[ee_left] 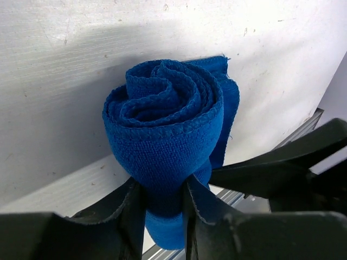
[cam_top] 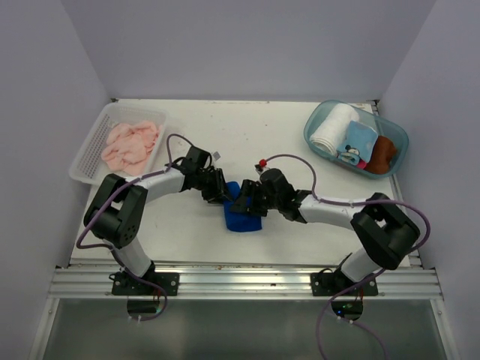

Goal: Roll the towels
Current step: Roll the towel

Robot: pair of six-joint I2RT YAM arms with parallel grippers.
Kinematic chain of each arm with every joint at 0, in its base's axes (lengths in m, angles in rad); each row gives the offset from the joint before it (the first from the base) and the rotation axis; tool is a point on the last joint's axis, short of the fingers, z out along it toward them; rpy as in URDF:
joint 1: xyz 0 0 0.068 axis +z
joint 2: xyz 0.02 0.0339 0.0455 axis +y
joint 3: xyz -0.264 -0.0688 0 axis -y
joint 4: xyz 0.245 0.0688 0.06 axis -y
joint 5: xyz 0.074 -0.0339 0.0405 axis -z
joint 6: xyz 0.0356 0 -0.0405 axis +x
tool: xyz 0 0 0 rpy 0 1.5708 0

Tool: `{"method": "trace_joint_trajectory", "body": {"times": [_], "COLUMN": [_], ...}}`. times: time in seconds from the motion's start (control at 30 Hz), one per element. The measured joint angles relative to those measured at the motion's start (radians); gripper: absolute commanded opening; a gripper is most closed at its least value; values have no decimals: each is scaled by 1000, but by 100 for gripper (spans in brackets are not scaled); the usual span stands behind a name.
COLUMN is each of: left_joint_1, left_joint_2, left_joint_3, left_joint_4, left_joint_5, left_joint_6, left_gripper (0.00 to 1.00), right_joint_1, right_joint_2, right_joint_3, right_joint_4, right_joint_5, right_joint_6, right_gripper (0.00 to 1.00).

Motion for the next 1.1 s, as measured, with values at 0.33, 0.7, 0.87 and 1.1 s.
{"method": "trace_joint_trajectory", "body": {"times": [0.33,0.7,0.87,1.1], "left_joint_1": [0,0,0,0], "left_joint_2": [0,0,0,0], "left_joint_3": [1,1,1,1], "left_joint_4": [-2,-5,-8,-21], "left_joint_5": [1,2,10,48], "left_joint_6": [2,20,29,82], "left_gripper": [25,24,24,24], "right_joint_1": [-88,-111,-112,-118], "right_joint_2": [-190,-27,23,97], "right_joint_3": [45,58,84,157], "right_joint_4": [-311,-403,-396,-412], "right_joint_5": [167,175,162,164], "right_joint_6": [-138,-187,-209,-263], "right_gripper": [67,54,25,0]}}
